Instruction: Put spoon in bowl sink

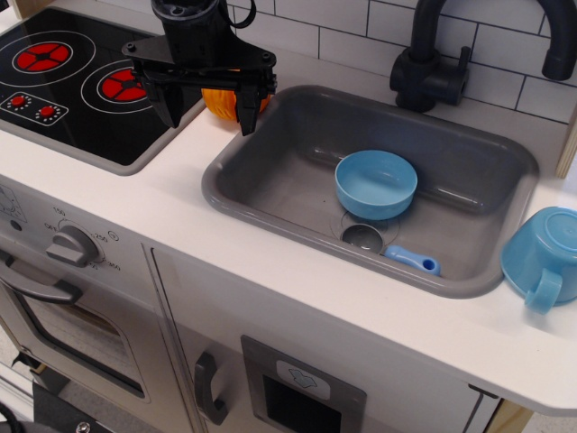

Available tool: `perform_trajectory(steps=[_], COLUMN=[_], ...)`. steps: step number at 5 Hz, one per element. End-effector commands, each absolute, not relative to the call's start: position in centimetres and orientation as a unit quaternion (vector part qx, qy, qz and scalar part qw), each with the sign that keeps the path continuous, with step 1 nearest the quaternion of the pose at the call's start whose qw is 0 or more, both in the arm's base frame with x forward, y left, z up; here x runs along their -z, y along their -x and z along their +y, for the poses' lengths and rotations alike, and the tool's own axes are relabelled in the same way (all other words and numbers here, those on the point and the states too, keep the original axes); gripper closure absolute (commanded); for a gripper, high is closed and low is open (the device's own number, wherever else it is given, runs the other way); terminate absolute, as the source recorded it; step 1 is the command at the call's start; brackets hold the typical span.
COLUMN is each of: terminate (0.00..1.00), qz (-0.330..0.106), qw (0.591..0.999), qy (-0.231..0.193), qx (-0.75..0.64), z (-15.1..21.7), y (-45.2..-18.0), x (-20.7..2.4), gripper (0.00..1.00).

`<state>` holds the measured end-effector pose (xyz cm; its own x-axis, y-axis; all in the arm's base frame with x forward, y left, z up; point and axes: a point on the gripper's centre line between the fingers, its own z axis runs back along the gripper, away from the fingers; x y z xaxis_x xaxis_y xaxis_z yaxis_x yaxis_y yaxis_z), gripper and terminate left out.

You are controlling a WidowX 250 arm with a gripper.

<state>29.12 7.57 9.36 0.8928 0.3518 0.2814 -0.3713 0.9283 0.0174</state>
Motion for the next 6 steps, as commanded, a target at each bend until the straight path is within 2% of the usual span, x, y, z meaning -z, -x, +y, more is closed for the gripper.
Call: perform_trajectory(steps=[1, 2, 4, 5, 6], terminate=[0.0, 0.0, 0.0, 0.0, 0.0], qz=[-0.138, -0.156, -0.115, -0.1, -0.07], qw=[0.972, 0.938, 0.835, 0.76, 0.732], qy=[-0.035, -0.051, -0.037, 0.002, 0.028], qx=[-0.186, -0.306, -0.537, -0.642, -0.677], z=[7.6, 5.3, 0.3, -1.7, -4.1], y=[-29.1, -29.4, -31.8, -33.1, -33.7], x=[-9.4, -9.1, -8.2, -8.0, -7.9], gripper=[0.0, 0.0, 0.0, 0.0, 0.0])
